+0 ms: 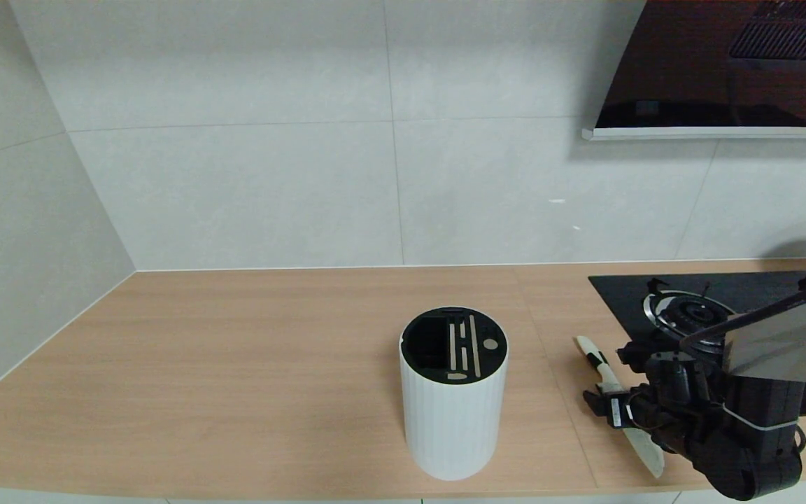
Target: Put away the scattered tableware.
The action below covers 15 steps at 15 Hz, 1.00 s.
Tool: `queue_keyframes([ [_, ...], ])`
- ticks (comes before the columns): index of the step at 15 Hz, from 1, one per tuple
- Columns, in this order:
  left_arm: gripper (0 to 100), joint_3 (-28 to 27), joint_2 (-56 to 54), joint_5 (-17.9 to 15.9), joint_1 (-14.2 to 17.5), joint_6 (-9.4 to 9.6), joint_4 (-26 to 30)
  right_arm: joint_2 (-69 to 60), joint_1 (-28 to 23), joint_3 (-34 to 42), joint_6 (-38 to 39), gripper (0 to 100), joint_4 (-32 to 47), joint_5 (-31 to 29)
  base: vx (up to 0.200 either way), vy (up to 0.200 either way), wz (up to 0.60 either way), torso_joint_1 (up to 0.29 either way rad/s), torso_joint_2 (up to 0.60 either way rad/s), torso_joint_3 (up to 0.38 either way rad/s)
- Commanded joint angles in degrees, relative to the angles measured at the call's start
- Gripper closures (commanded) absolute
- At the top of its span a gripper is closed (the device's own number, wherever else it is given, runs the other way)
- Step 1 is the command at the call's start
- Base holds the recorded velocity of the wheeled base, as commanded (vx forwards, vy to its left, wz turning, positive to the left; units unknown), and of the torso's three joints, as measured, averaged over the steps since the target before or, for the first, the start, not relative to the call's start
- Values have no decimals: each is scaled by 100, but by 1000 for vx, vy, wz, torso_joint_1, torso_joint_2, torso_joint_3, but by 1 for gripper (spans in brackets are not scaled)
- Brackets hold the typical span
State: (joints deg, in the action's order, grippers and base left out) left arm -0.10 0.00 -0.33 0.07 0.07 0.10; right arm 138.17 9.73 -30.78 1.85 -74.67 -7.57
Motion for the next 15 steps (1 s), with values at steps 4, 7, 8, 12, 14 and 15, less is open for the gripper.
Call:
queue_keyframes([
  [4,0,1,9,-2,1,1,-1,105,3,-86,8,100,5,-8,0,0,0,0,0,0],
  [7,0,1,0,-2,1,1,-1,131,12,-86,-1,100,-4,-8,0,0,0,0,0,0],
  [8,0,1,0,-2,1,1,-1,131,3,-86,-1,100,-4,-8,0,0,0,0,0,0],
  [12,0,1,0,-2,1,1,-1,-9,3,-77,17,100,-13,-8,0,0,0,0,0,0],
  [14,0,1,0,-2,1,1,-1,-616,3,55,114,100,-4,-8,0,0,0,0,0,0],
  [15,0,1,0,-2,1,1,-1,-967,3,125,114,100,31,-16,0,0,0,0,0,0],
])
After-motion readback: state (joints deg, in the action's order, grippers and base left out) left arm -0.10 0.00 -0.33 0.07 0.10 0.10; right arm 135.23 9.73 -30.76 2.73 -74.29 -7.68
